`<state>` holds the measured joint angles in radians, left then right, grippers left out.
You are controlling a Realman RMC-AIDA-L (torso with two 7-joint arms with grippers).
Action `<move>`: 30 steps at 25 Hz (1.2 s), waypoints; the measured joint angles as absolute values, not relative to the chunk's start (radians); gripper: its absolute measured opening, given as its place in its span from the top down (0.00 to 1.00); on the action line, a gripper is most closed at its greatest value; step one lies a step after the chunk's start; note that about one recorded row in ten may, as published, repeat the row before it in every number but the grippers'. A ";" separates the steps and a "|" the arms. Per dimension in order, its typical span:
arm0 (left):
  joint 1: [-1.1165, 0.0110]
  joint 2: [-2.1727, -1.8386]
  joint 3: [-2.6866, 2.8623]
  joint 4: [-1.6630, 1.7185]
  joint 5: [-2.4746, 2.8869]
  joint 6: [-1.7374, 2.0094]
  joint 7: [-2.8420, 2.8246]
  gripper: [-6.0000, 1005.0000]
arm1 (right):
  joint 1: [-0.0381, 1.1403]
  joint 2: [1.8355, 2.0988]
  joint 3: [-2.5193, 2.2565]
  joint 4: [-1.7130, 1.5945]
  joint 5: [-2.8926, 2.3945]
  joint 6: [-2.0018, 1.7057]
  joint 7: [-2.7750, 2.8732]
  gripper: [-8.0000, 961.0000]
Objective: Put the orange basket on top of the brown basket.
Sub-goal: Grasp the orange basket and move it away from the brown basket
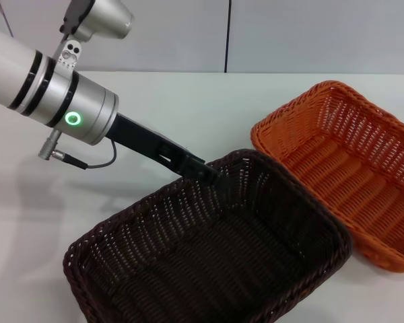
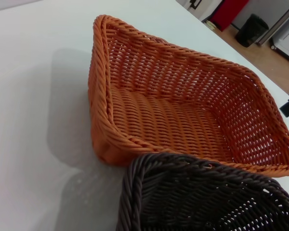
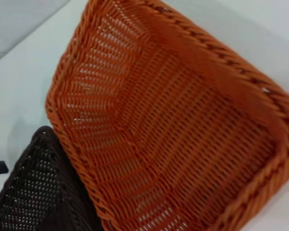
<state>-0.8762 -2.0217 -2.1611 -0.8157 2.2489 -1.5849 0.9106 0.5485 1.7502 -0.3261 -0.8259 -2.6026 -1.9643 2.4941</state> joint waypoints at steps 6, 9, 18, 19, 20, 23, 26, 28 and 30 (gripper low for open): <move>-0.878 -2.025 -2.154 -0.804 2.249 -1.569 0.912 0.14 | 0.558 1.755 -0.343 -0.796 -2.600 -1.894 2.486 0.20; -0.878 -2.026 -2.152 -0.804 2.249 -1.566 0.912 0.14 | 0.566 1.755 -0.350 -0.785 -2.601 -1.860 2.485 0.21; -0.874 -2.029 -2.151 -0.791 2.249 -1.553 0.921 0.14 | 0.613 1.761 -0.353 -0.651 -2.598 -1.745 2.450 0.21; -0.874 -2.029 -2.151 -0.791 2.249 -1.553 0.921 0.14 | 0.613 1.761 -0.353 -0.651 -2.598 -1.745 2.450 0.21; -0.873 -2.030 -2.152 -0.791 2.249 -1.547 0.921 0.14 | 0.614 1.763 -0.353 -0.649 -2.598 -1.737 2.449 0.21; -0.872 -2.029 -2.155 -0.779 2.249 -1.526 0.921 0.14 | 0.616 1.773 -0.353 -0.647 -2.598 -1.694 2.449 0.21; -0.872 -2.028 -2.154 -0.775 2.249 -1.523 0.921 0.14 | 0.617 1.777 -0.353 -0.646 -2.598 -1.680 2.449 0.21; -0.877 -2.028 -2.151 -0.765 2.249 -1.516 0.923 0.14 | 0.615 1.781 -0.353 -0.646 -2.598 -1.656 2.448 0.21; -0.877 -2.028 -2.151 -0.765 2.249 -1.515 0.924 0.14 | 0.613 1.783 -0.353 -0.645 -2.598 -1.649 2.448 0.21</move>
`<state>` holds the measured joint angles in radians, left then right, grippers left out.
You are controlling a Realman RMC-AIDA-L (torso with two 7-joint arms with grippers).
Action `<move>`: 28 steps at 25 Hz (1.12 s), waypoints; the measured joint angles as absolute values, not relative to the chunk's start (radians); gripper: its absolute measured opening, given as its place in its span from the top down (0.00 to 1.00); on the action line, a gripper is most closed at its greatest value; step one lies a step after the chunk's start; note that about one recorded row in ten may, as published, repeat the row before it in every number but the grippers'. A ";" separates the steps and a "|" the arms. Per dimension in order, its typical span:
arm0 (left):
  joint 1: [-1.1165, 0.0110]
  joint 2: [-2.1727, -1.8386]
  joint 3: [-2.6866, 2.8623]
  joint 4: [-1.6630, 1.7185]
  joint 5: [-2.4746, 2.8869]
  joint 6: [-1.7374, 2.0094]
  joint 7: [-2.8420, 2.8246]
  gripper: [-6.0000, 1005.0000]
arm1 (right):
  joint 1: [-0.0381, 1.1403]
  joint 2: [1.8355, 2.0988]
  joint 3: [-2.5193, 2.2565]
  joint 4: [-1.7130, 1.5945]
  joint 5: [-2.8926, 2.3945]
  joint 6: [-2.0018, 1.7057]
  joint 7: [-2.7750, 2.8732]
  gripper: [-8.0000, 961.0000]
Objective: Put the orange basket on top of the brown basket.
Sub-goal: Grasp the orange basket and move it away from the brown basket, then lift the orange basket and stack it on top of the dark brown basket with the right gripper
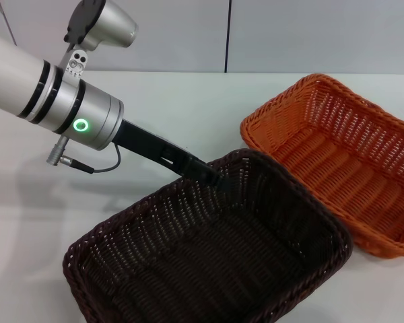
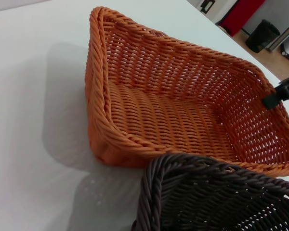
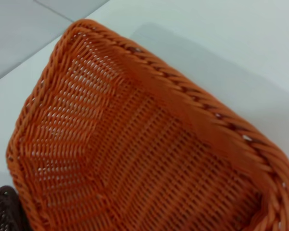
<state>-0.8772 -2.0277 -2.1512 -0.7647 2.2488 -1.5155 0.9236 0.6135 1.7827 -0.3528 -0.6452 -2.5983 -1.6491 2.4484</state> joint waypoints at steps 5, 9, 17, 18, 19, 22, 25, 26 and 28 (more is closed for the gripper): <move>-0.877 -2.030 -2.151 -0.761 2.249 -1.507 0.932 0.14 | 0.609 1.796 -0.365 -0.647 -2.599 -1.614 2.439 0.21; -0.877 -2.029 -2.153 -0.751 2.249 -1.497 0.933 0.14 | 0.610 1.804 -0.397 -0.654 -2.597 -1.598 2.414 0.26; -0.871 -2.029 -2.158 -0.751 2.247 -1.489 0.933 0.14 | 0.606 1.803 -0.391 -0.659 -2.597 -1.550 2.385 0.51; -0.868 -2.027 -2.165 -0.751 2.244 -1.475 0.933 0.14 | 0.602 1.802 -0.391 -0.662 -2.595 -1.540 2.375 0.53; -0.868 -2.027 -2.165 -0.751 2.244 -1.475 0.933 0.14 | 0.602 1.802 -0.391 -0.662 -2.595 -1.540 2.375 0.54; -0.865 -2.027 -2.191 -0.751 2.242 -1.460 0.933 0.14 | 0.587 1.801 -0.390 -0.680 -2.567 -1.520 2.370 0.57; -0.863 -2.025 -2.210 -0.753 2.241 -1.452 0.934 0.14 | 0.559 1.800 -0.390 -0.694 -2.508 -1.499 2.355 0.60; -0.862 -2.025 -2.214 -0.754 2.241 -1.448 0.935 0.14 | 0.551 1.798 -0.390 -0.694 -2.493 -1.491 2.349 0.62; -0.861 -2.023 -2.215 -0.754 2.240 -1.433 0.935 0.14 | 0.526 1.790 -0.390 -0.689 -2.449 -1.454 2.344 0.64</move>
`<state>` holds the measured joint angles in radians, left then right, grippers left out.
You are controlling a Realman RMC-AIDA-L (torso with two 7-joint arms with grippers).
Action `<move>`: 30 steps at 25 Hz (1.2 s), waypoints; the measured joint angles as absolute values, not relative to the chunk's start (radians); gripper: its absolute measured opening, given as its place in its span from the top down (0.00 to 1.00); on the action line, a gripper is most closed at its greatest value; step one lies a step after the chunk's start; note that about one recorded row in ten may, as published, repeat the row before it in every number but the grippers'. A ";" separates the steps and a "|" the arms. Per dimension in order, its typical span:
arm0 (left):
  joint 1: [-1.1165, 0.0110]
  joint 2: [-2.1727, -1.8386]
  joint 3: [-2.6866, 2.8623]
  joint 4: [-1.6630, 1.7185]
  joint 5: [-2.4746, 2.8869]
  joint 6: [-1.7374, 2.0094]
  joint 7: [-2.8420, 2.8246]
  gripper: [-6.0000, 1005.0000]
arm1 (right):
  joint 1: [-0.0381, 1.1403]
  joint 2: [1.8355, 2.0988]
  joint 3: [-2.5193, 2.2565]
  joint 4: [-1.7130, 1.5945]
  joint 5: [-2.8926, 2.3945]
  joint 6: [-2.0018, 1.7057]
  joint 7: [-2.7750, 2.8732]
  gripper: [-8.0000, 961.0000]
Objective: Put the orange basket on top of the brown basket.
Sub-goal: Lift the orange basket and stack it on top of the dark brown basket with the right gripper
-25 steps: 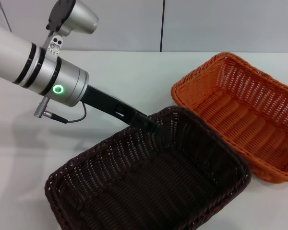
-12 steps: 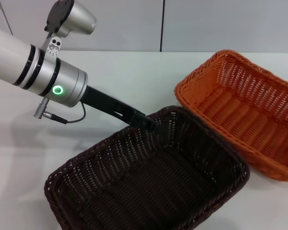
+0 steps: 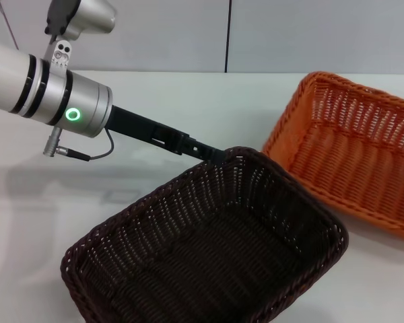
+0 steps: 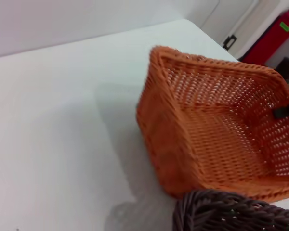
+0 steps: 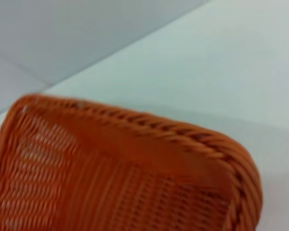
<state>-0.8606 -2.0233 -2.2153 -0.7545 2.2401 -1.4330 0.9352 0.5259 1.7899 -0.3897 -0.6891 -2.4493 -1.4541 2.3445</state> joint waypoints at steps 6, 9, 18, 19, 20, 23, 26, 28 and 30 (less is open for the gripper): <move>-0.860 -2.024 -2.215 -0.756 2.239 -1.415 0.936 0.14 | 0.484 1.787 -0.386 -0.688 -2.365 -1.399 2.344 0.68; -0.860 -2.025 -2.224 -0.760 2.233 -1.405 0.941 0.14 | 0.461 1.788 -0.380 -0.691 -2.307 -1.371 2.332 0.70; -0.836 -2.053 -2.267 -0.769 2.203 -1.286 0.963 0.14 | 0.423 1.808 -0.352 -0.683 -2.138 -1.290 2.270 0.78; -0.833 -2.053 -2.268 -0.769 2.193 -1.272 0.965 0.14 | 0.425 1.811 -0.352 -0.682 -2.136 -1.282 2.267 0.79; -0.825 -2.054 -2.267 -0.768 2.160 -1.252 0.980 0.14 | 0.429 1.824 -0.352 -0.685 -2.136 -1.263 2.266 0.80; -0.814 -2.054 -2.267 -0.767 2.125 -1.240 1.000 0.14 | 0.430 1.841 -0.352 -0.701 -2.135 -1.236 2.265 0.80; -0.792 -2.055 -2.267 -0.768 2.064 -1.215 1.027 0.14 | 0.431 1.869 -0.350 -0.724 -2.133 -1.195 2.251 0.80; -0.780 -2.055 -2.267 -0.769 2.024 -1.197 1.040 0.14 | 0.433 1.881 -0.343 -0.727 -2.112 -1.176 2.232 0.80; -0.767 -2.054 -2.267 -0.769 1.979 -1.178 1.050 0.14 | 0.428 1.900 -0.338 -0.730 -2.005 -1.154 2.170 0.79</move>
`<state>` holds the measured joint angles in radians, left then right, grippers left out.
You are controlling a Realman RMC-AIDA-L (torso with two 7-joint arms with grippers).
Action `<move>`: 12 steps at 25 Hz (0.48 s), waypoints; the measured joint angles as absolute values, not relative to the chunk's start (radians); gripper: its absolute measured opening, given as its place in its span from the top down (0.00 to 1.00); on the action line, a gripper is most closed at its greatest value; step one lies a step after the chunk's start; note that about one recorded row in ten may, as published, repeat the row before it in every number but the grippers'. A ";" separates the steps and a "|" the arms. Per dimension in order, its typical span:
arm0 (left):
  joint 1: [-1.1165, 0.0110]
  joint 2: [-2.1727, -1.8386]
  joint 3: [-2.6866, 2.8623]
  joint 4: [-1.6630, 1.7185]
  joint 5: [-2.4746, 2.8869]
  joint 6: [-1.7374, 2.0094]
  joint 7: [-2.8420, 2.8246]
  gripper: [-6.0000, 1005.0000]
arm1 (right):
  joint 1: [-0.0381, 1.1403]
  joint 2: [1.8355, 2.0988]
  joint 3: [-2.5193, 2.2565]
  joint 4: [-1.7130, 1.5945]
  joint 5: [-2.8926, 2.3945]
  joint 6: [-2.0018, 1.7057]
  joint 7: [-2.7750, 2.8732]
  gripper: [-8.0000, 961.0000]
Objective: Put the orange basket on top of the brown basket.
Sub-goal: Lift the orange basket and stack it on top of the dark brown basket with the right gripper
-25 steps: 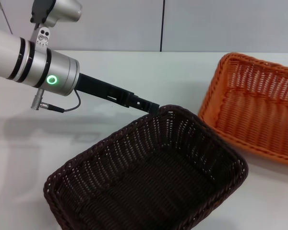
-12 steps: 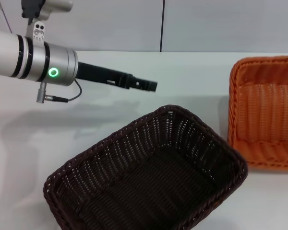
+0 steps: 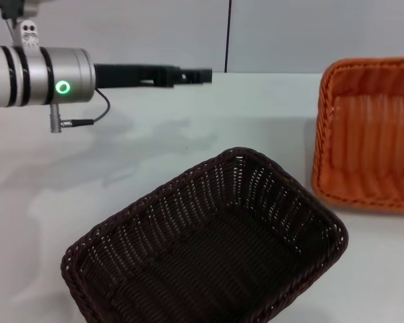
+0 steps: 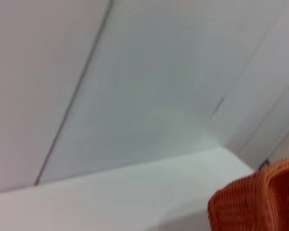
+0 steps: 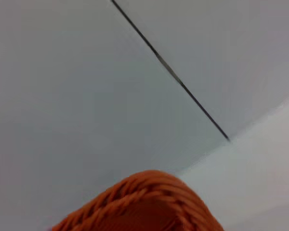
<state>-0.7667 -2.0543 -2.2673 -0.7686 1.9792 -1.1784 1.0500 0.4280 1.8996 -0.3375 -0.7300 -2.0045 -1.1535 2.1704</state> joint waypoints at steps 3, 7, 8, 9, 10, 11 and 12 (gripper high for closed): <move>-0.740 -2.054 -2.272 -0.769 1.882 -1.162 1.106 0.14 | 0.422 1.906 -0.337 -0.732 -1.924 -1.146 2.131 0.79; -0.712 -2.055 -2.277 -0.768 1.774 -1.163 1.204 0.14 | 0.425 1.909 -0.337 -0.732 -1.848 -1.136 2.105 0.79; -0.688 -2.055 -2.278 -0.763 1.690 -1.165 1.262 0.14 | 0.429 1.910 -0.337 -0.734 -1.840 -1.134 2.100 0.79; -0.673 -2.055 -2.278 -0.758 1.640 -1.165 1.301 0.14 | 0.433 1.911 -0.336 -0.734 -1.827 -1.133 2.091 0.79; -0.666 -2.055 -2.278 -0.757 1.618 -1.165 1.320 0.14 | 0.438 1.915 -0.338 -0.733 -1.780 -1.139 2.058 0.79; -0.660 -2.055 -2.278 -0.756 1.600 -1.166 1.337 0.14 | 0.438 1.915 -0.338 -0.733 -1.780 -1.139 2.058 0.79; -0.660 -2.055 -2.278 -0.756 1.600 -1.166 1.337 0.14 | 0.439 1.918 -0.342 -0.730 -1.744 -1.151 2.037 0.79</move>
